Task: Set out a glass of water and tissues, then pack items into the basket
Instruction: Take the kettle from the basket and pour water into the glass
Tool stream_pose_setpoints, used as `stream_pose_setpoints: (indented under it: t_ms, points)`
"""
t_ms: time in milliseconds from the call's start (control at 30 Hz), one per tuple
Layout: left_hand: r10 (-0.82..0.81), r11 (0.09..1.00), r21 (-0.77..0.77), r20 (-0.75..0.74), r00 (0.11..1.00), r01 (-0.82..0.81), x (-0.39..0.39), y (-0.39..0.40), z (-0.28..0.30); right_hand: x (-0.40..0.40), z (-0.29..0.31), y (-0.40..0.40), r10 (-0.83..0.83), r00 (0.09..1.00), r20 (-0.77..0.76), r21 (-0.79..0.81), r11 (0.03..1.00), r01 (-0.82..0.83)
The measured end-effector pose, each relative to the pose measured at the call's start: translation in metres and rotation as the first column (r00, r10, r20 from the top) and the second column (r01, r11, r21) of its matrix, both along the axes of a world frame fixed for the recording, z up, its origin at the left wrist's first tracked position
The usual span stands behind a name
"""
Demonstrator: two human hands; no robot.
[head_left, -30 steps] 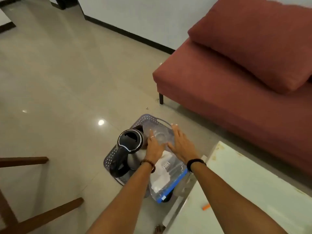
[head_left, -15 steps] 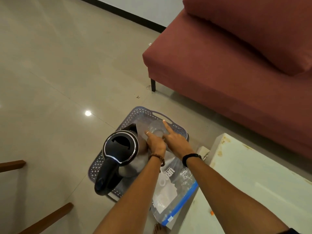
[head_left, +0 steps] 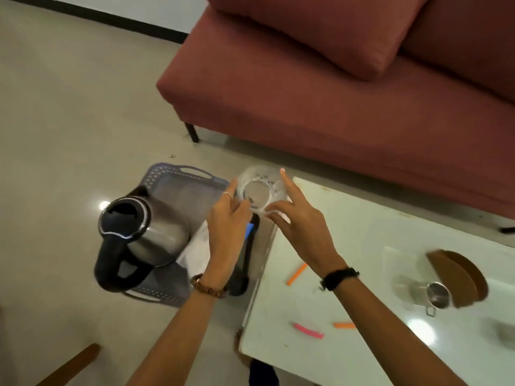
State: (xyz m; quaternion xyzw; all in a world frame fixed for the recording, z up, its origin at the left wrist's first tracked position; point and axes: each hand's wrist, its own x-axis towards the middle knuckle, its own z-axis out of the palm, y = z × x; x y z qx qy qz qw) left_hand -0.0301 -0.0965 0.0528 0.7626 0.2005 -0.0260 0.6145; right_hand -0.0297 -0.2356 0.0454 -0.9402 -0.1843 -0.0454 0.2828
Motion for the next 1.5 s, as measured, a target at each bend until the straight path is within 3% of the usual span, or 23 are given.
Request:
stream_pose_setpoints:
  t_ms: [167,333,567,967,1233,1367,1500]
  points:
    - [-0.139,0.988,-0.087,-0.125,0.982,0.129,-0.070,-0.102,-0.016,-0.091,-0.004,-0.109,-0.157,0.987,-0.043,-0.006,0.988,0.157]
    - [-0.186,0.935,-0.343,-0.251,0.950,0.092,-0.135,-0.198,-0.052,-0.173,-0.046,-0.207,-0.269,0.947,-0.175,-0.088,0.962,0.257]
    - [-0.207,0.941,-0.333,-0.417,0.885,0.063,-0.173,-0.286,-0.125,-0.230,-0.124,-0.287,-0.382,0.892,-0.243,-0.188,0.920,0.343]
    - [-0.229,0.954,-0.275,-0.420,0.878,0.117,-0.153,-0.322,-0.192,-0.220,-0.199,-0.314,-0.454,0.855,-0.251,-0.107,0.891,0.441]
    - [-0.274,0.947,-0.272,-0.406,0.872,0.171,-0.154,-0.317,-0.199,-0.223,-0.207,-0.306,-0.468,0.846,-0.256,-0.094,0.883,0.460]
    - [-0.356,0.928,-0.269,-0.427,0.831,0.259,-0.157,-0.307,-0.199,-0.226,-0.201,-0.296,-0.510,0.809,-0.292,-0.087,0.856,0.509]
    - [-0.338,0.928,-0.300,-0.417,0.844,0.224,-0.174,-0.274,-0.192,-0.229,-0.186,-0.268,-0.582,0.750,-0.315,-0.014,0.793,0.609]
